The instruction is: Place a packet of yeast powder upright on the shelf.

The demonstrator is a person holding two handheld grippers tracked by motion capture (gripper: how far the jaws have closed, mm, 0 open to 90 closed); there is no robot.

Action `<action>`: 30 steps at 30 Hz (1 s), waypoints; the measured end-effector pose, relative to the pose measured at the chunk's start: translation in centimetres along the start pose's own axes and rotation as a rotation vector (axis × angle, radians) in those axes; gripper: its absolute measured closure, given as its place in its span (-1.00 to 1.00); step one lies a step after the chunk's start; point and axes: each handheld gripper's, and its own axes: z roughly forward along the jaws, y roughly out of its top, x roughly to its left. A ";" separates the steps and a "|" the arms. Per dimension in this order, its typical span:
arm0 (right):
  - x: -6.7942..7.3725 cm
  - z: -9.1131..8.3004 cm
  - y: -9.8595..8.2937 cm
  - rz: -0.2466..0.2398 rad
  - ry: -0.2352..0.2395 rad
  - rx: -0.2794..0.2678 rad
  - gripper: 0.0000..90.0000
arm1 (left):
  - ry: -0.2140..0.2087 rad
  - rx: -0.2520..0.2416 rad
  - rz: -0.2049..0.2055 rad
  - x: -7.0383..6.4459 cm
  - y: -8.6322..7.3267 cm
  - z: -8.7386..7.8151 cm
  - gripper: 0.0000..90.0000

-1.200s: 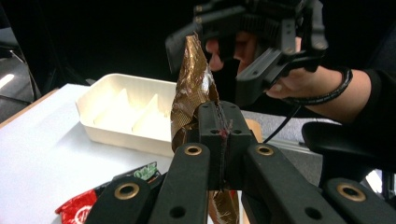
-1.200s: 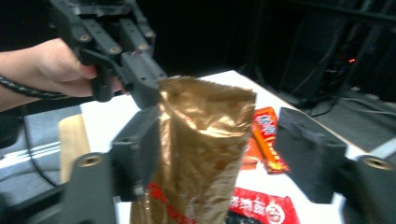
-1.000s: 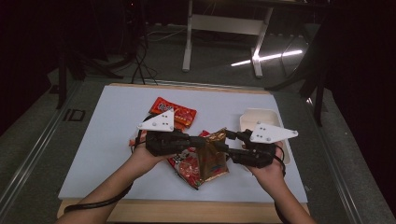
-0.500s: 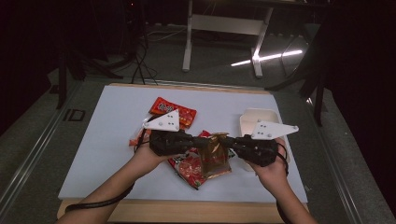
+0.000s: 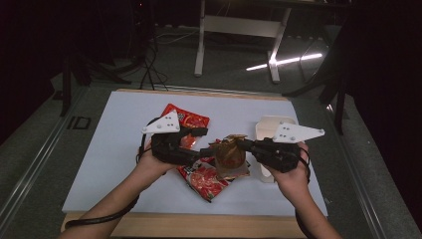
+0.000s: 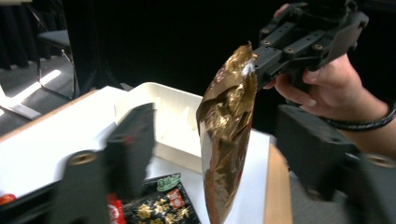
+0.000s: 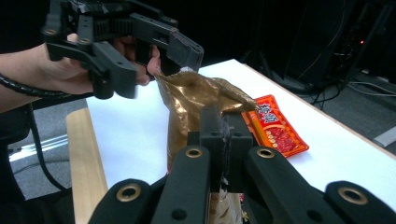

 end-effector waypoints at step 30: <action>-3.6 -2.2 2.4 0.020 -0.101 -0.090 1.00 | 0.154 0.040 -0.077 0.5 -5.5 -4.4 -0.95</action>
